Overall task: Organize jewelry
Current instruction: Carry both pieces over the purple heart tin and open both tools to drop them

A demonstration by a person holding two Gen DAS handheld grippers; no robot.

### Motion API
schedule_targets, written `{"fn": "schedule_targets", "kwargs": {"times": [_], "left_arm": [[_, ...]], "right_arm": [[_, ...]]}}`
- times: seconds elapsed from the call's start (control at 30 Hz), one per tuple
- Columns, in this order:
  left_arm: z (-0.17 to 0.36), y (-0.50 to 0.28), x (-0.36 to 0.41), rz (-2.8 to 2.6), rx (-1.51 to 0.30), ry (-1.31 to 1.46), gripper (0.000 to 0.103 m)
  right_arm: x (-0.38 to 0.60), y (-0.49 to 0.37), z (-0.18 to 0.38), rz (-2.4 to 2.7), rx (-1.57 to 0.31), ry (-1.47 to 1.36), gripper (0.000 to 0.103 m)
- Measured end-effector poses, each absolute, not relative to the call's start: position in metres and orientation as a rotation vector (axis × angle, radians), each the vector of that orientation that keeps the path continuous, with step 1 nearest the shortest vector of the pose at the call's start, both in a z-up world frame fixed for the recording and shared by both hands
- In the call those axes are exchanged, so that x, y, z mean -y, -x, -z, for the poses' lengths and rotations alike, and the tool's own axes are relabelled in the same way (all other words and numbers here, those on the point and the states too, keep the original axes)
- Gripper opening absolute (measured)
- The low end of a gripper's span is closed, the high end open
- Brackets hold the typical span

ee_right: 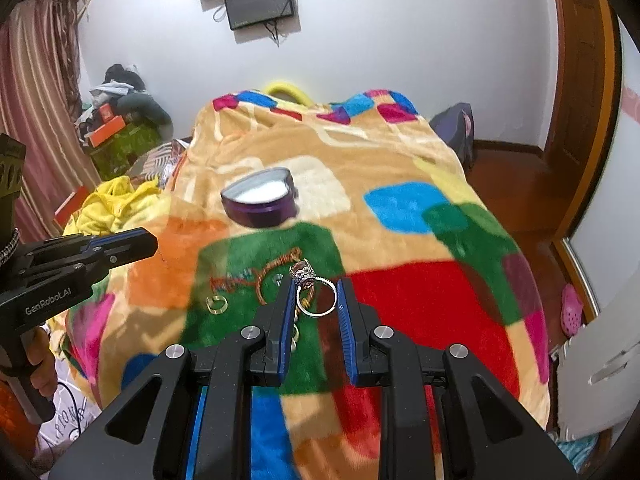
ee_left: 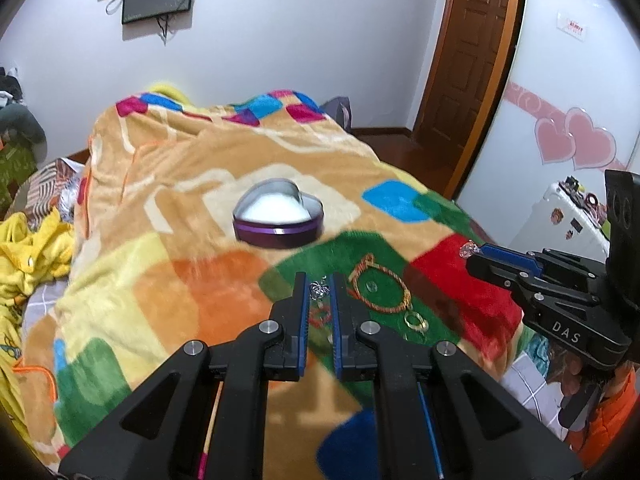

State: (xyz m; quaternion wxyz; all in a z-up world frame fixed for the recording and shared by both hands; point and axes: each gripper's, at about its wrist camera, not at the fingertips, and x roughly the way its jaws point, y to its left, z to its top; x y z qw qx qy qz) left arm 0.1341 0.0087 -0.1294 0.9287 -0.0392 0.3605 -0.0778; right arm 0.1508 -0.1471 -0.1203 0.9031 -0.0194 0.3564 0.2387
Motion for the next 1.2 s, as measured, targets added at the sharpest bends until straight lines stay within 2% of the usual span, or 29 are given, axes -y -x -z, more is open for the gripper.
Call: {"fn": "schedule_targets", "kwargs": {"times": [0.63,1.2], "left_arm": [[0.096,-0.173,-0.037,0.091,-0.614,0.079,0.009],[0.109,-0.225,-0.051,0.062,-0.628,0.096,0.009]], "right_arm": [[0.105,-0.187,0.083,-0.55,-0.591,0.041,0.019],[0.07,-0.227,0.1,-0.623,-0.62,0.071,0.019]]}}
